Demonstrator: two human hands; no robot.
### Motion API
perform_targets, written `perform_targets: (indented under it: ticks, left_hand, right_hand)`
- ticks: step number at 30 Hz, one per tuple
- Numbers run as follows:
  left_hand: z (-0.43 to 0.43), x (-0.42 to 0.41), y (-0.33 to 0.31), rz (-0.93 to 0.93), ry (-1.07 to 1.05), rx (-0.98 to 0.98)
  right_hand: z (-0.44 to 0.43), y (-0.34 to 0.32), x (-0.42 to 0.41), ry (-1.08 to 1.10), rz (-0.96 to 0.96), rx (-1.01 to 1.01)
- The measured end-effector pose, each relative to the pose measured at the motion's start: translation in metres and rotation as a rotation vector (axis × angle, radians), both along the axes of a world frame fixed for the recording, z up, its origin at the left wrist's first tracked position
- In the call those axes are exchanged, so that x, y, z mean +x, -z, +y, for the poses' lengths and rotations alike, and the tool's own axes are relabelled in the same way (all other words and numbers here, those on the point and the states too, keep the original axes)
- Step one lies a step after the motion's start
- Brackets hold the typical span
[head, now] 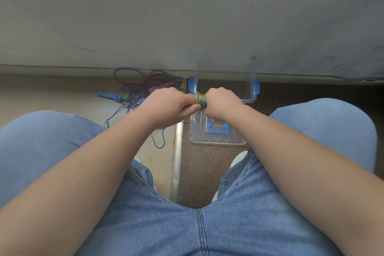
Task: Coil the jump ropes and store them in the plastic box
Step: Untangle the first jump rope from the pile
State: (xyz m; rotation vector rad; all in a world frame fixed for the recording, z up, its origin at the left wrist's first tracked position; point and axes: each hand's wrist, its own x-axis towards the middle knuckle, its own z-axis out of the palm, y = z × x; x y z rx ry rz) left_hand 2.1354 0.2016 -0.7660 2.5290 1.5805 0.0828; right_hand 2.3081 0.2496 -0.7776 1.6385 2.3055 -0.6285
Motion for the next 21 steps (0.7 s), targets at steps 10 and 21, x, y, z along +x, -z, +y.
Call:
perform_targets:
  ticks: [10,21]
  left_hand:
    - [0.015,-0.023,0.013,-0.221,-0.292,-0.097]
    - [-0.003,0.006,0.019,-0.371,-0.513,-0.370]
  right_hand:
    - [-0.019,-0.021,-0.012,-0.455,0.311,-0.268]
    - [0.004,-0.007,-0.009,0.383,0.617,-0.155]
